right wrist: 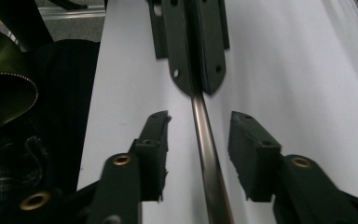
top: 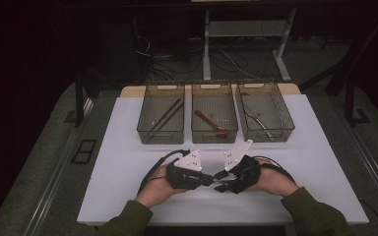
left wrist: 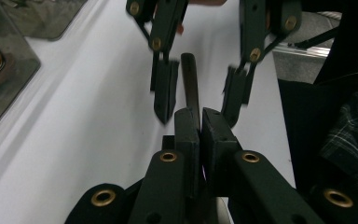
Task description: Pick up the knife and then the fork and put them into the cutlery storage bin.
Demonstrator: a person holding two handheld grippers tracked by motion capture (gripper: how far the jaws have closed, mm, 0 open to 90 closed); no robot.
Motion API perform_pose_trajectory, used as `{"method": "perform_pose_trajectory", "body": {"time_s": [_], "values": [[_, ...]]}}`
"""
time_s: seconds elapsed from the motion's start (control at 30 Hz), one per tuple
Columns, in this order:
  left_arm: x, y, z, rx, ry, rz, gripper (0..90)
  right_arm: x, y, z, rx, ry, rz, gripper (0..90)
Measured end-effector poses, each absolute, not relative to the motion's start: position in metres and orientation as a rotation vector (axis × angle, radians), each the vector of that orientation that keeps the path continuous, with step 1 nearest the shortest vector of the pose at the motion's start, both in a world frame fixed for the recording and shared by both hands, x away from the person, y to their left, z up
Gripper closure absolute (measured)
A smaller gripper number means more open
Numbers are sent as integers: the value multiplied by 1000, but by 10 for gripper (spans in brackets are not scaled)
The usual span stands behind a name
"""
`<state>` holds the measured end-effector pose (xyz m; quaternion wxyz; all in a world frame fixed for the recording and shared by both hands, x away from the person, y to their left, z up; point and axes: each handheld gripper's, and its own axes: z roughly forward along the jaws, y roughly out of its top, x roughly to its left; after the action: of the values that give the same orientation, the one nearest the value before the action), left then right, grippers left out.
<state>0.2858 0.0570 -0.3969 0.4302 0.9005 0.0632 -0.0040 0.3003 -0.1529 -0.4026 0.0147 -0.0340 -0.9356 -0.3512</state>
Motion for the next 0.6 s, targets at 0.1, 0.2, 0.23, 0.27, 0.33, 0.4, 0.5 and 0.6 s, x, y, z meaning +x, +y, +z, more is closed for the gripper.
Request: {"method": "perform_pose_trajectory", "body": {"time_s": [0.1,0.2,0.23,0.27,0.33,0.4,0.5,0.6], "values": [[287,54,-396,2242,145,-13,848,301,-148,-403,-97,-2910,-1076,648],[287,53,-395,2238,139,-17,848,301,-147,-405,-87,-2912,-1060,722],[287,53,-395,2236,138,-19,848,301,-147,-406,-97,-2905,-1055,744],[287,53,-395,2236,135,-16,848,301,-147,-406,-97,-2906,-1052,769],[287,53,-395,2233,133,-24,848,302,-148,-406,-85,-2911,-1053,786],[287,53,-395,2238,123,-30,847,301,-148,-406,-71,-2911,-1048,795],[288,54,-397,2244,98,-50,843,299,-146,-407,-19,-2923,-1025,813],[288,55,-399,2229,115,-28,800,296,-144,-410,-36,-2919,-991,819]]}}
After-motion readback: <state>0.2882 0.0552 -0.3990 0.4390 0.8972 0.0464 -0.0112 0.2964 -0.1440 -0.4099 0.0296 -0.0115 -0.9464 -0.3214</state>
